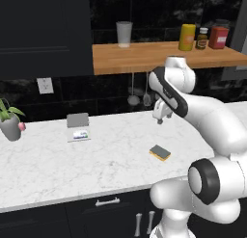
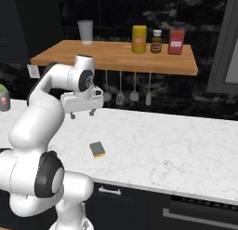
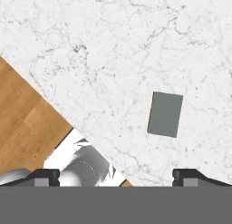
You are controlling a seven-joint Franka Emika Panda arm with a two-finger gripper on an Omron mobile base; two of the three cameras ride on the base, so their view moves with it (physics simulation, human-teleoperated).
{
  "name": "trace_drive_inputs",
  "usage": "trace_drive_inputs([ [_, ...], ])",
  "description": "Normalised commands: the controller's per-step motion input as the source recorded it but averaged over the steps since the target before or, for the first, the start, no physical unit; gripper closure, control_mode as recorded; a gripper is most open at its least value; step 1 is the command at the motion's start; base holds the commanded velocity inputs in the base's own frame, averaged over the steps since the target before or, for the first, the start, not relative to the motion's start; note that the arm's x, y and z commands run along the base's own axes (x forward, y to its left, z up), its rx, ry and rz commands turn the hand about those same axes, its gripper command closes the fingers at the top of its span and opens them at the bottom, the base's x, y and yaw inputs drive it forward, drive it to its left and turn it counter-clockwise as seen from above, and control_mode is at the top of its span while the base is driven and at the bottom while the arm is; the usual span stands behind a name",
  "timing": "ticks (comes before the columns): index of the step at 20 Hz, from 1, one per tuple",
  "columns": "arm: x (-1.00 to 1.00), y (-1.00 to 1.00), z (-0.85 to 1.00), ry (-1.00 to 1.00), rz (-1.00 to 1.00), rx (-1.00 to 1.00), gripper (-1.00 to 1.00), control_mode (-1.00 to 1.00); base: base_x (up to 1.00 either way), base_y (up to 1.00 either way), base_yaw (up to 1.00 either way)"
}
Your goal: Pick up the sponge from the counter and clean the cutting board by briefly scrubbing or pressing down on the cutting board. Once finished, release the sponge.
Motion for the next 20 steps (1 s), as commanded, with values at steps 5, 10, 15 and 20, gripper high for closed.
trace_drive_inputs([
  [5,0.0,0.0,-0.52,-0.27,0.0,0.0,-1.0,-1.0,0.0,0.0,0.0],
  [10,0.15,0.0,-0.79,-0.36,-0.03,0.0,-1.0,-1.0,0.0,0.0,0.0],
  [15,0.17,0.0,-0.8,-0.28,-0.03,-0.02,-1.0,-1.0,0.0,0.0,0.0],
  [20,0.08,-0.01,-0.7,-0.13,-0.02,-0.03,-1.0,-1.0,0.0,0.0,0.0],
])
